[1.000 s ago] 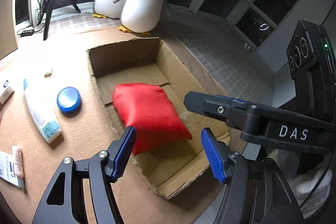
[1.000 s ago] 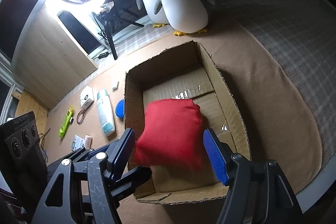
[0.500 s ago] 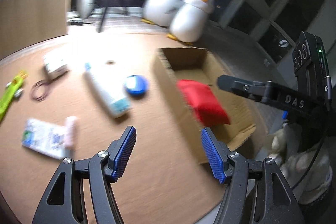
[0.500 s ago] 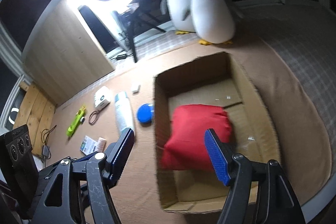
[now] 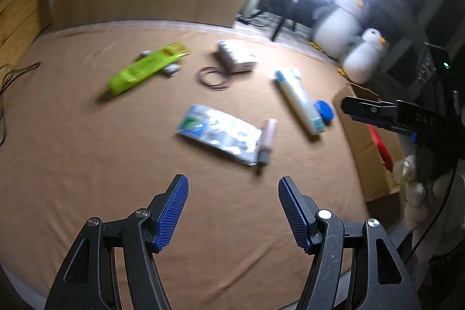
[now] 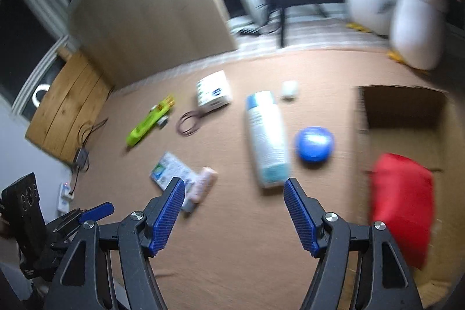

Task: Organize objects
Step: 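Open the right tool to drop the pouch and withdraw, then lower the right tool onto the blister-pack card and grasp it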

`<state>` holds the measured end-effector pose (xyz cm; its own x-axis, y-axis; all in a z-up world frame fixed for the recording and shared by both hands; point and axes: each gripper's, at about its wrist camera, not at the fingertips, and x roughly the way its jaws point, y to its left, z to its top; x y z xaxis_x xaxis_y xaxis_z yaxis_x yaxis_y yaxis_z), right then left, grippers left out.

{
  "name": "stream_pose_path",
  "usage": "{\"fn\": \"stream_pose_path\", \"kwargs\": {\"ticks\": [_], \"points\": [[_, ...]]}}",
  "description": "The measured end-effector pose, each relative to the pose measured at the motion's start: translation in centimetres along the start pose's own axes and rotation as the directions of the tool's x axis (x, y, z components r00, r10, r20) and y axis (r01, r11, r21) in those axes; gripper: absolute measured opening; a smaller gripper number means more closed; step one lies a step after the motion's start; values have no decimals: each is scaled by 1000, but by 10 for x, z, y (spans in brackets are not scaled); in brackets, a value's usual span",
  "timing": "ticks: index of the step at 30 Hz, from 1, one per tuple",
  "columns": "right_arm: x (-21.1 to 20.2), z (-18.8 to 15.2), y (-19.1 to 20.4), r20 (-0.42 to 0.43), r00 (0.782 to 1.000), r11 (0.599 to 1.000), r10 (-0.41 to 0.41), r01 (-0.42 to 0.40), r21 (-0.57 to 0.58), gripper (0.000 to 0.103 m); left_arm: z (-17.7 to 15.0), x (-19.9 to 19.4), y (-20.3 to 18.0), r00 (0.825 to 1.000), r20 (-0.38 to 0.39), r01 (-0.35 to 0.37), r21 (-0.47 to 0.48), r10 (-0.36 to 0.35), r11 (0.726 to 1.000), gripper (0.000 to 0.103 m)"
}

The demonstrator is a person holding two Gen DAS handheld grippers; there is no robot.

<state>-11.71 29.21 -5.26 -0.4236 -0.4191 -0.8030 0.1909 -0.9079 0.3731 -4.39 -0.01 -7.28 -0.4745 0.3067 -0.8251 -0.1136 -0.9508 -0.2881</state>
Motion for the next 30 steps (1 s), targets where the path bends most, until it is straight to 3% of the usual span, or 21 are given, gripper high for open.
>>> {"fn": "stream_pose_path", "kwargs": {"ticks": [7,15,22,30], "points": [[67,20,53,-138,987,992,79,-91,-84,67,-15,-15,32,1000,10,-25,-61,26,998,68],[128,35,86,-259,964,986,53,-92,-140,67,-23,-23,47,999,14,-34,-93,35,995,68],[166,41,83,-317,948,992,25,-62,-110,67,-27,-29,56,999,20,-37,-105,40,994,68],[175,36,82,-357,933,995,39,-69,-74,67,-28,-30,60,999,19,-33,-109,35,994,68]]}}
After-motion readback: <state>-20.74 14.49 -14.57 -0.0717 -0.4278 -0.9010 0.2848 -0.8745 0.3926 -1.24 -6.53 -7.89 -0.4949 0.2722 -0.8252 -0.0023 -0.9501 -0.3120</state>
